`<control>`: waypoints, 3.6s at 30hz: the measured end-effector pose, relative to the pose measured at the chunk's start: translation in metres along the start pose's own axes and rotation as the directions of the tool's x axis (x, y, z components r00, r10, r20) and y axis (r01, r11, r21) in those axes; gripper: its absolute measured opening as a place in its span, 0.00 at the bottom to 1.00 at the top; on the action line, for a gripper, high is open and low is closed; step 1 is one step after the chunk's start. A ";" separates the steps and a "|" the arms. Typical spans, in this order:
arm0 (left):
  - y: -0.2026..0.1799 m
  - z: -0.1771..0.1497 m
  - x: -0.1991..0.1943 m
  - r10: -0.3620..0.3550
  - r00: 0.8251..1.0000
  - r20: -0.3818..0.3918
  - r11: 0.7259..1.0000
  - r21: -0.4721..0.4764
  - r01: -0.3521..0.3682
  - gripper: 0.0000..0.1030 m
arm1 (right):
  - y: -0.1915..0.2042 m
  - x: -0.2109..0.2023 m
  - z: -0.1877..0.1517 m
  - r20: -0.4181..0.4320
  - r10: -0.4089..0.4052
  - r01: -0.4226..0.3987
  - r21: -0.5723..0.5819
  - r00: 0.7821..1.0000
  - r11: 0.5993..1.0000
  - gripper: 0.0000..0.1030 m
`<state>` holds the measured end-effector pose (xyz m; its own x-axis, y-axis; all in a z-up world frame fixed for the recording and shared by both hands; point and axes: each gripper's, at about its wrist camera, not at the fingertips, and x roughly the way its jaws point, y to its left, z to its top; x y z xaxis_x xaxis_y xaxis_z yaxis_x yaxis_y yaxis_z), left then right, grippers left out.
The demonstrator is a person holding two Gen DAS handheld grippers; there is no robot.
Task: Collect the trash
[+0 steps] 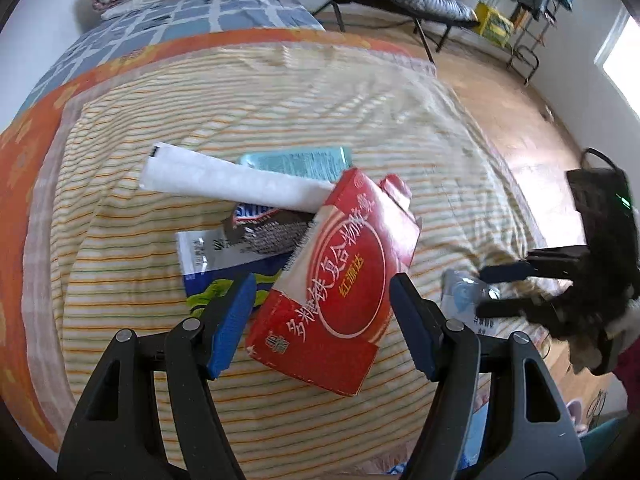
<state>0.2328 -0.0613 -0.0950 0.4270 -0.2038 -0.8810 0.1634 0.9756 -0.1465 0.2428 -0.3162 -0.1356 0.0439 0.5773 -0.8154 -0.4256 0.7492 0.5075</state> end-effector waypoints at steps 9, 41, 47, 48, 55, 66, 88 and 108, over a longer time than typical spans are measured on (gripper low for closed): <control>-0.022 -0.009 0.011 0.024 0.998 -0.063 0.992 0.128 -0.016 0.69 | 0.052 0.022 -0.022 0.022 -0.277 0.273 -0.259 0.961 0.926 0.70; -0.073 -0.017 0.054 0.120 0.988 -0.095 0.945 0.317 -0.084 0.91 | 0.037 0.012 -0.040 0.041 -0.377 0.379 -0.077 0.925 0.922 0.55; -0.073 -0.024 0.026 0.093 0.995 -0.043 0.953 0.293 -0.076 0.91 | 0.053 0.010 -0.044 0.065 -0.360 0.365 -0.077 0.931 0.928 0.50; -0.073 -0.025 0.022 0.094 0.995 -0.037 0.953 0.292 -0.080 0.91 | 0.055 0.007 -0.045 0.070 -0.363 0.368 -0.078 0.929 0.927 0.50; -0.063 -0.035 -0.013 0.048 0.999 -0.010 0.966 0.256 -0.044 0.87 | 0.058 -0.022 -0.044 0.104 -0.353 0.361 -0.066 0.930 0.930 0.50; -0.046 -0.055 -0.006 0.130 0.990 -0.046 0.964 0.241 -0.115 0.42 | 0.080 -0.039 -0.050 0.126 -0.349 0.360 -0.080 0.929 0.929 0.50; 0.007 -0.093 -0.098 0.028 0.998 0.048 0.999 0.035 -0.030 0.16 | 0.166 -0.052 -0.070 0.137 -0.279 0.302 -0.194 0.950 0.933 0.50; -0.013 -0.195 -0.130 -0.019 1.000 -0.002 0.999 0.032 0.019 0.16 | 0.206 -0.016 -0.143 0.113 -0.244 0.260 -0.167 0.963 0.951 0.50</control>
<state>0.0022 -0.0319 -0.0661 0.4224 -0.2225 -0.8787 0.1998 0.9684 -0.1491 0.0252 -0.2171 -0.0581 0.2481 0.4103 -0.8775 -0.5444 0.8084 0.2241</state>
